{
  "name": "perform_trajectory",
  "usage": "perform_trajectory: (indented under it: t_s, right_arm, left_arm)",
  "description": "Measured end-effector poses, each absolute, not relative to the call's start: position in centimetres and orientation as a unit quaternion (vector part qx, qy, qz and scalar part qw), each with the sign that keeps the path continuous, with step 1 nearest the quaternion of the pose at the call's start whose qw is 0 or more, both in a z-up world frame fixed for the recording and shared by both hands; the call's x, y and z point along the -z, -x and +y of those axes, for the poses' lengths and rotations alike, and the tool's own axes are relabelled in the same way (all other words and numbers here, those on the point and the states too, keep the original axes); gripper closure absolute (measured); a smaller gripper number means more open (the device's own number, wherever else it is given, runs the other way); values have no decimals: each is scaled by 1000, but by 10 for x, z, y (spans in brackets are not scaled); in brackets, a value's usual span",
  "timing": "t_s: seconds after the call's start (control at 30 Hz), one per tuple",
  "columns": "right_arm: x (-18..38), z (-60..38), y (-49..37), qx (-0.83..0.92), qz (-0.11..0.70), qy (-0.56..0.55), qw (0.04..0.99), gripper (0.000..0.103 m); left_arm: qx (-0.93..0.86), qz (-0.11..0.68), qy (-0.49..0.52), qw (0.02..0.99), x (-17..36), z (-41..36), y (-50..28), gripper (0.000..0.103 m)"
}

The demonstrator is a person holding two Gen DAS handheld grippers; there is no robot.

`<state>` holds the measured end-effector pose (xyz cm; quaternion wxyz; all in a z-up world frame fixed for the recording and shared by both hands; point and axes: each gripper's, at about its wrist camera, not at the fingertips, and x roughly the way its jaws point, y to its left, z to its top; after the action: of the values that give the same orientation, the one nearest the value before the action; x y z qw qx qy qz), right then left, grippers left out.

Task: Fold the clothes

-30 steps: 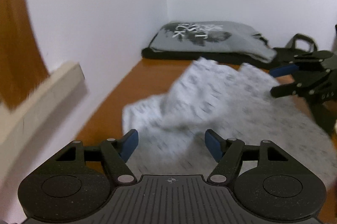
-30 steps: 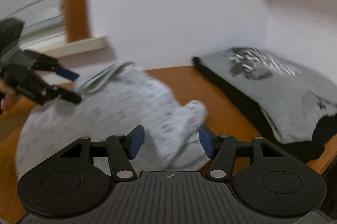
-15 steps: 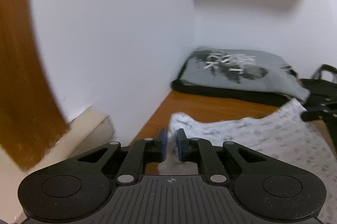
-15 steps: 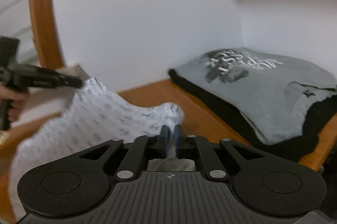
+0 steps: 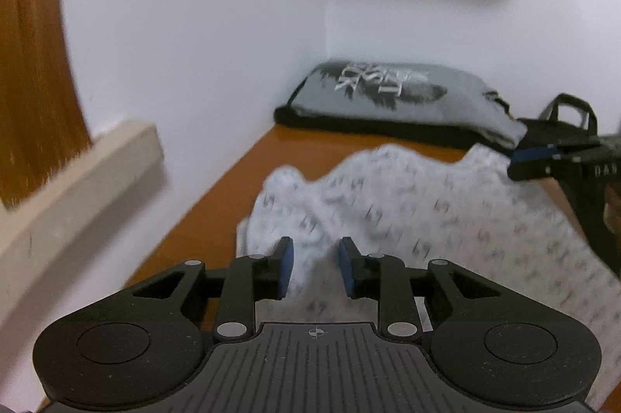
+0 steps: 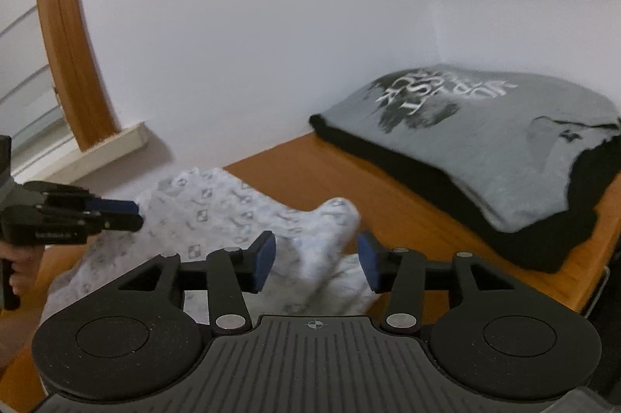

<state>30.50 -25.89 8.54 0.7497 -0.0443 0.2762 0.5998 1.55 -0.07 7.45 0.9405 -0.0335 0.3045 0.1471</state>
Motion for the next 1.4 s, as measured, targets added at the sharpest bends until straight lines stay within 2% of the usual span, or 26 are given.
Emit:
perform_trajectory:
  t_s: [0.03,0.07,0.1,0.13,0.17,0.3,0.4,0.53,0.83,1.07,1.17,1.2,1.23,1.4]
  right_arm:
    - [-85,-254,-304,-603,281,48,745,56]
    - [-86,-253,-303,-603,283,47,744,62]
    - [-86,-252,-303,-603,284,47,744,76]
    - [-87,-251,-302,-603,286,46,743,99]
    - [-92,-256,-300,-601,269,32,752,101]
    - [-108,-272,-289,-573,216,22,790,101]
    - [-100,-272,-289,-557,233,41,796,99]
    - [-95,-287,-290,-542,250,38,802,73]
    - [-85,-318,-293,-513,291,22,807,73]
    - [-91,-303,-257,-552,302,32,777,58]
    - [-85,-293,-250,-558,298,57,773,61]
    - [-83,-290,-249,-557,296,66,773,69]
    - [-80,-286,-248,-556,293,75,774,85]
    - [-73,-269,-257,-551,273,105,781,85]
  left_arm:
    - [-147,303,41,941,-73,2,-14,75]
    - [-146,301,46,941,-72,3,-13,75]
    - [-146,300,49,941,-72,5,-12,75]
    - [-146,299,53,941,-72,6,-11,75]
    - [-146,298,56,942,-72,8,-10,75]
    - [-146,295,69,942,-71,14,-6,75]
    - [-146,292,79,942,-71,18,-3,75]
    - [-145,288,92,942,-70,24,1,75]
    - [-158,295,96,937,-66,32,6,75]
    - [-163,293,109,936,-68,40,13,75]
    - [-163,290,110,937,-75,41,19,75]
    - [-164,289,110,937,-76,41,22,75]
    - [-165,289,109,937,-78,41,25,75]
    - [-169,285,98,938,-89,38,48,75]
